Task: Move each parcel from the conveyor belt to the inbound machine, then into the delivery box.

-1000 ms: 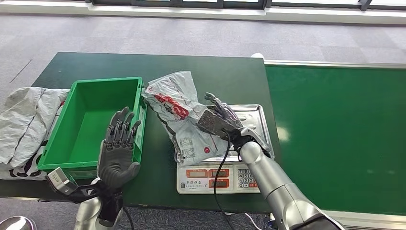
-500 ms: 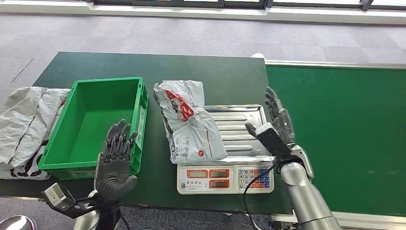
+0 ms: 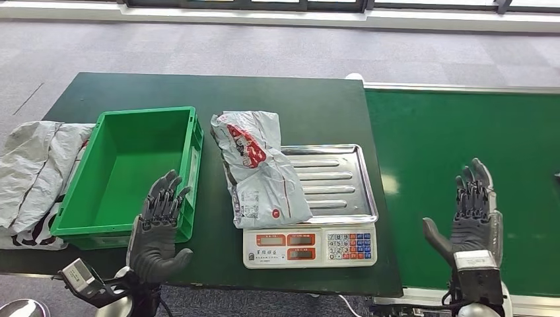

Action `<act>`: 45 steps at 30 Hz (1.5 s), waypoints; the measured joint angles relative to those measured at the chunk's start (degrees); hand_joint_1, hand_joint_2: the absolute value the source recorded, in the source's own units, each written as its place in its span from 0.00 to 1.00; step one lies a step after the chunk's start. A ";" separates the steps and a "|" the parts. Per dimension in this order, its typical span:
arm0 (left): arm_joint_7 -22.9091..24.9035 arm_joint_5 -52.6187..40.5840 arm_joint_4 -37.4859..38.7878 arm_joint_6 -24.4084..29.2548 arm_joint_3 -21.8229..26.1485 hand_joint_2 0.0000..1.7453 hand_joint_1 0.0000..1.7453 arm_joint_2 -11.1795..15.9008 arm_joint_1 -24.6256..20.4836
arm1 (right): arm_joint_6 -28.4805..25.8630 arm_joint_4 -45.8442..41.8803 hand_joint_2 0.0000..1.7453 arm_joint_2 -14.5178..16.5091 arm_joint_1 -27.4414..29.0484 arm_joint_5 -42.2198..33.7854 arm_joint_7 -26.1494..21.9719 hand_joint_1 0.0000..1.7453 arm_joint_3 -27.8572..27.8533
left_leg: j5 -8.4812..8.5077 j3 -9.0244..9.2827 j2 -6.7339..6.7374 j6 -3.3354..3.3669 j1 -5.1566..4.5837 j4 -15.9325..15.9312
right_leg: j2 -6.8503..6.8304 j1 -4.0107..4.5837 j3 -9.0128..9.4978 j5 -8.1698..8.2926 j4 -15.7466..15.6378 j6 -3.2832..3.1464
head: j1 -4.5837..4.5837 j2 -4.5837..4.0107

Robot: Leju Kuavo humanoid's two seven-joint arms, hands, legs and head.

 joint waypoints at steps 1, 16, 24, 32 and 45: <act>0.24 -1.41 -0.12 0.99 0.00 1.00 0.00 0.05 -0.07 | 0.32 -0.89 1.00 0.15 0.65 -1.00 -0.64 0.00 -0.35 | 0.01 0.01 -0.01 0.01 0.00 0.00 | -0.01 0.00 0.01 0.00 0.00 0.00 | 0.00 0.00; 22.50 -39.47 14.91 25.11 -6.80 1.00 0.00 2.33 -25.37 | 4.64 -6.58 1.00 10.54 -2.36 0.10 -1.46 0.00 1.36 | 0.51 -0.07 0.00 -0.04 0.01 0.01 | 0.01 0.00 -0.07 0.49 0.05 -0.07 | 0.00 0.00; 28.99 -49.80 24.49 23.10 -11.34 1.00 0.00 2.85 -32.07 | 3.69 -6.56 1.00 12.00 -6.65 1.61 -0.09 0.00 3.82 | 0.51 -0.11 0.00 -0.05 0.00 0.01 | 0.07 0.00 -0.13 0.50 0.04 -0.06 | 0.00 0.00; 30.39 -57.34 38.15 19.85 -18.33 1.00 0.39 2.92 -37.70 | 3.09 -5.50 1.00 12.37 -11.10 2.17 0.95 0.00 6.04 | 0.53 -0.11 -0.01 -0.06 0.00 0.01 | 0.07 0.00 -0.10 0.51 0.05 -0.06 | 0.00 0.00; 27.69 -57.05 45.88 17.41 -22.69 1.00 0.98 4.16 -40.15 | 2.25 -3.11 1.00 12.38 -11.63 1.87 1.60 0.00 7.30 | 0.52 0.01 -0.12 -0.04 0.00 0.00 | -0.06 -0.01 0.11 0.46 0.05 -0.06 | 0.00 0.00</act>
